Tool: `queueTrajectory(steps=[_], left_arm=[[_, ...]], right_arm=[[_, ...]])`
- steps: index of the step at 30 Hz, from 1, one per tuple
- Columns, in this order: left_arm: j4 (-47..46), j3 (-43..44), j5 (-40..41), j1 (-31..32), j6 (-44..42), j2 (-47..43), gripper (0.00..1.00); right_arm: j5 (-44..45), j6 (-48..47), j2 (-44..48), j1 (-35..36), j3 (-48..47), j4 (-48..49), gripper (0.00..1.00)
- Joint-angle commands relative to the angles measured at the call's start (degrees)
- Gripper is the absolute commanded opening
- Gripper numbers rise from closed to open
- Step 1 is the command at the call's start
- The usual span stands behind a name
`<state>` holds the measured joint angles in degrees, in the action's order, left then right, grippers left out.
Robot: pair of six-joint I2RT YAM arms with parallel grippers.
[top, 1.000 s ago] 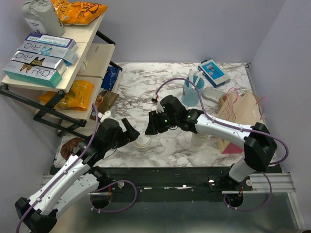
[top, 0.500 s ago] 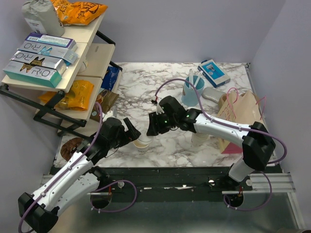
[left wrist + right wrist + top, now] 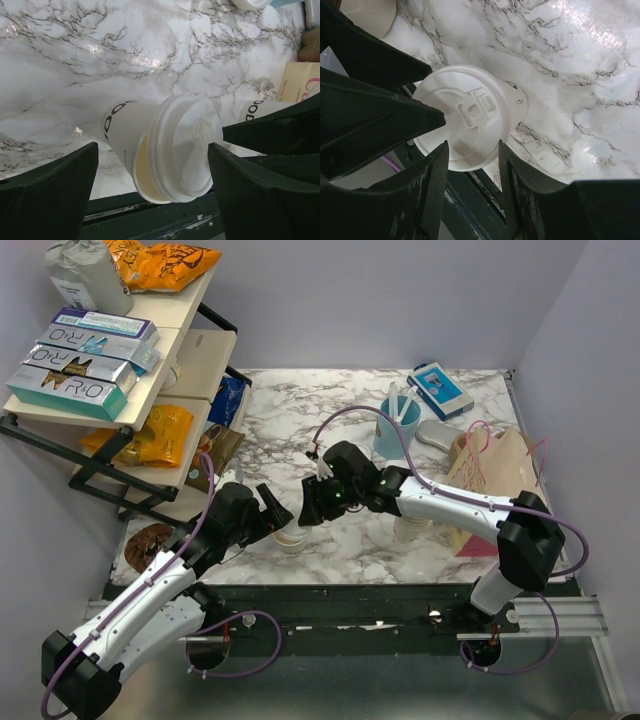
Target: Pack the takeout coffee
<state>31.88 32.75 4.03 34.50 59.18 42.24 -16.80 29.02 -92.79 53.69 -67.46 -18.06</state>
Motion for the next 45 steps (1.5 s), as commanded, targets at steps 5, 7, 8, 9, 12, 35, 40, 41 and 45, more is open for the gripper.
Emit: queueTrajectory(steps=[5,7,8,9,12,35,40,41,45], left_arm=[[-1.91,-1.55,-1.57,-0.57,1.38,-0.75,0.86],[-1.82,-1.82,-1.75,-0.58,1.38,-0.75,0.84],[-1.3,-1.9,-1.75,-0.49,1.47,-0.93,0.81],[-1.03,-1.99,-1.66,-0.57,1.47,-1.02,0.79],[-0.41,-2.43,-1.4,-0.58,1.82,-1.63,0.76],[-1.9,-12.71,-2.71,-0.84,5.16,-9.09,0.6],[-2.26,-17.28,-3.68,-0.93,6.74,-12.26,0.55],[-2.69,-17.89,-3.86,-1.01,7.18,-13.31,0.53],[-3.58,-20.62,-4.03,-1.01,7.53,-15.69,0.53]], right_arm=[[-0.34,-1.86,-0.63,1.76,-2.59,-0.92,0.53],[1.05,-2.38,-0.81,2.12,-3.03,-1.53,0.53],[1.5,-2.65,-0.9,2.55,-3.29,-2.23,0.53],[2.03,-3.0,-0.81,2.73,-3.73,-2.59,0.53],[3.61,-3.44,-0.72,3.52,-4.34,-3.47,0.53],[14.59,-2.82,-4.85,7.04,-2.24,-2.16,0.53],[20.83,-3.61,-4.68,8.97,3.72,1.44,0.52],[21.36,-4.31,-4.5,9.5,4.61,3.45,0.52],[25.14,-5.64,-5.03,10.99,7.43,6.02,0.52]])
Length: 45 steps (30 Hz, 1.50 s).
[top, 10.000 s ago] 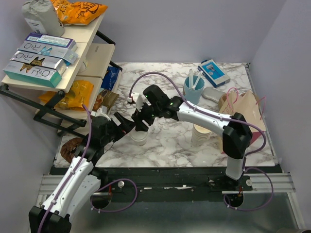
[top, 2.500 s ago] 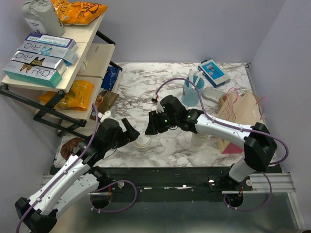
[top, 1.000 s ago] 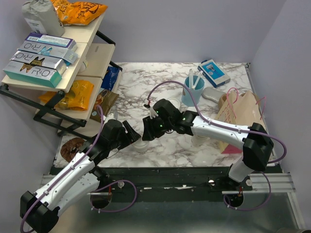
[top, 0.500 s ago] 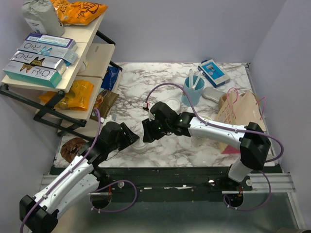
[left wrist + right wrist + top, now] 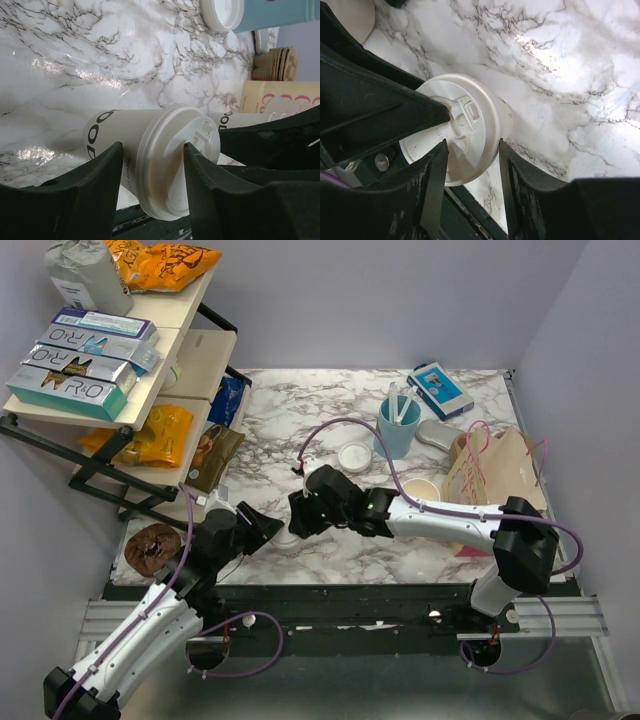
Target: Pack the takeout coffee
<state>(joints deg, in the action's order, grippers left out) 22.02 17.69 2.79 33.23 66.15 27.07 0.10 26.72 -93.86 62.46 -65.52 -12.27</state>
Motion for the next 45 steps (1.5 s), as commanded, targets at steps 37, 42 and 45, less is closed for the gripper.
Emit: queueTrajectory(steps=[37,42,45], left_arm=[[10.93,-8.29,-2.79,0.25,3.72,-6.77,0.46],[11.64,-8.2,-2.61,0.25,4.16,-6.68,0.44],[11.82,-7.85,-2.35,0.25,3.99,-6.5,0.42]], right_arm=[[26.09,-27.43,-7.74,14.1,29.57,50.6,0.53],[28.47,-18.74,-0.29,14.01,19.92,30.85,0.57],[30.48,-12.06,1.84,13.92,12.73,17.75,0.62]])
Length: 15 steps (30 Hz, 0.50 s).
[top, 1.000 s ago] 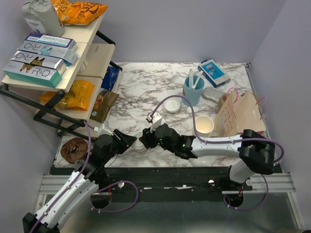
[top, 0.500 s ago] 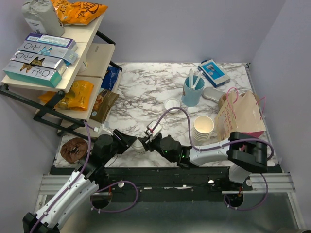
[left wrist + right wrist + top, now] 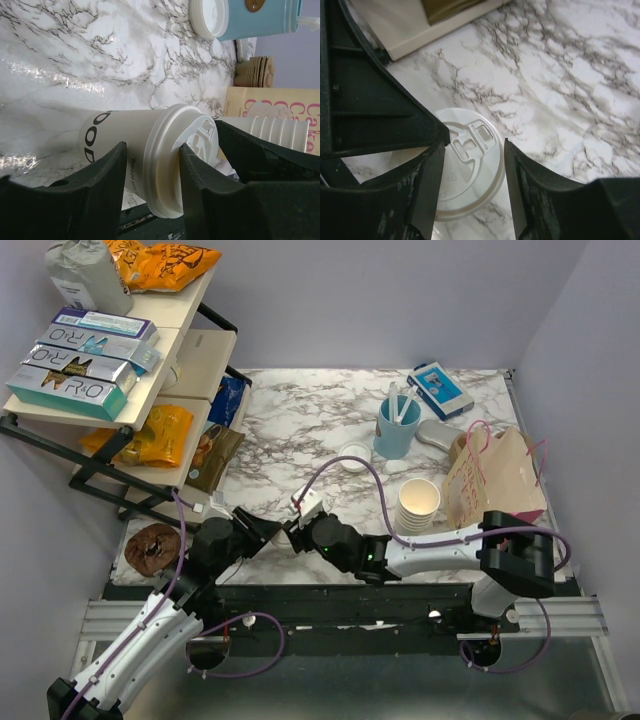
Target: Pack the takeout coffee
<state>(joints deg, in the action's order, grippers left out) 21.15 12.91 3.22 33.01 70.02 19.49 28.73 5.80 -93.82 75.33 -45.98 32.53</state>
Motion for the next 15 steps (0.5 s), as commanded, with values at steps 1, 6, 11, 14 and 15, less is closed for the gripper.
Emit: queueTrajectory(steps=[1,6,11,14,15], left_arm=[[12.69,-2.98,-2.78,0.47,-0.06,1.25,0.42],[12.61,-2.71,-2.69,0.47,-1.2,3.71,0.4],[13.57,-1.48,-1.03,0.56,-2.08,4.42,0.4],[14.27,-1.39,-0.5,0.56,-1.73,4.51,0.4],[14.71,-1.48,-0.41,0.47,-1.38,4.51,0.4]], right_arm=[[2.12,11.75,2.06,1.05,-8.33,-29.87,0.63],[7.91,21.25,0.39,1.05,-16.33,-43.51,0.7],[6.18,31.89,3.8,0.35,-20.91,-49.49,0.76],[1.09,38.74,6.19,-0.79,-19.6,-49.94,0.8],[-0.15,40.67,7.15,-0.97,-19.24,-50.2,0.8]])
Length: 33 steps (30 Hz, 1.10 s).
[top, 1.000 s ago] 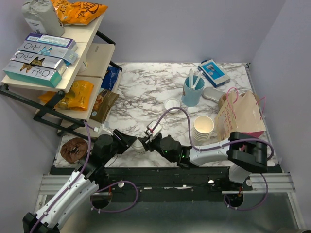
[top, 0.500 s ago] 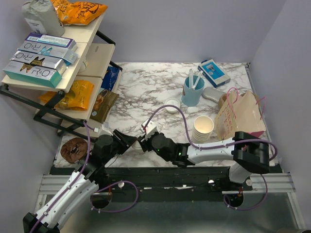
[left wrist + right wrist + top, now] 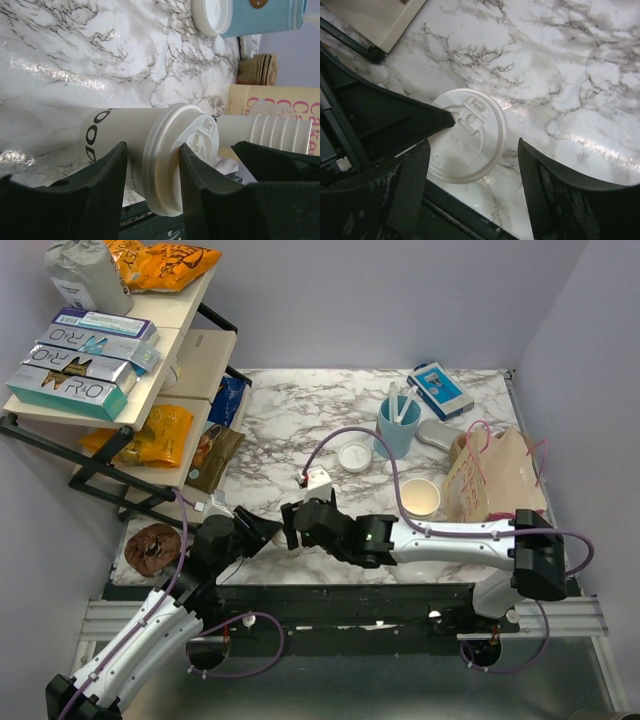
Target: Pack the takeout coffee
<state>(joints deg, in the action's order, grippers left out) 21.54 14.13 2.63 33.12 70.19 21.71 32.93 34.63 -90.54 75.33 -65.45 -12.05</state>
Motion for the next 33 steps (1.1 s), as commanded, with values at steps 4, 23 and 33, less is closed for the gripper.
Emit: queueTrajectory(steps=[4,23,33], left_arm=[[14.58,-3.41,0.18,0.36,0.12,1.4,0.4],[14.23,-4.02,-0.88,0.45,1.61,-2.03,0.4],[13.09,-4.46,-1.14,0.45,2.05,-1.77,0.4]], right_arm=[[-9.45,22.3,5.02,-1.06,4.18,-6.14,0.79],[-10.07,35.76,3.09,-2.2,8.23,0.63,0.72],[-12.71,40.07,1.34,-3.35,11.74,3.09,0.62]])
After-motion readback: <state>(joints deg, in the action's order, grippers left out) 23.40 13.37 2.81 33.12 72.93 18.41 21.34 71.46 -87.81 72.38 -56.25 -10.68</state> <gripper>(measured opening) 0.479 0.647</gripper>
